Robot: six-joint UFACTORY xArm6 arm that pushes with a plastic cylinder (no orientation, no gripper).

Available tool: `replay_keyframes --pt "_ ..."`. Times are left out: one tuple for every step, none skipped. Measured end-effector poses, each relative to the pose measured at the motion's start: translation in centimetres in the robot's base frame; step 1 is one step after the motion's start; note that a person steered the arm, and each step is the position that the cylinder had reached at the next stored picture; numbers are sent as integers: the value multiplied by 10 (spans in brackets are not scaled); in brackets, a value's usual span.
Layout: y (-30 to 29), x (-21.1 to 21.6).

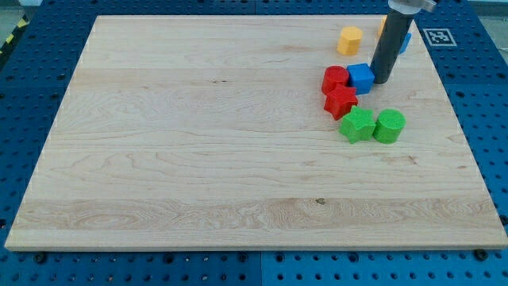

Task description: Slightly push the blue triangle towards the right side of the board

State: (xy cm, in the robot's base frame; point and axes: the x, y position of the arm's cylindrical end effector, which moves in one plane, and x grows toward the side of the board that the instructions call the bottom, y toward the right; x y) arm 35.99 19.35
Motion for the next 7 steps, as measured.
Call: replay_keyframes --pt "0 0" --pt "-12 0" --pt "-10 -9" --pt "16 -34" --pt "12 -63" --pt "11 -95" --pt "20 -104"
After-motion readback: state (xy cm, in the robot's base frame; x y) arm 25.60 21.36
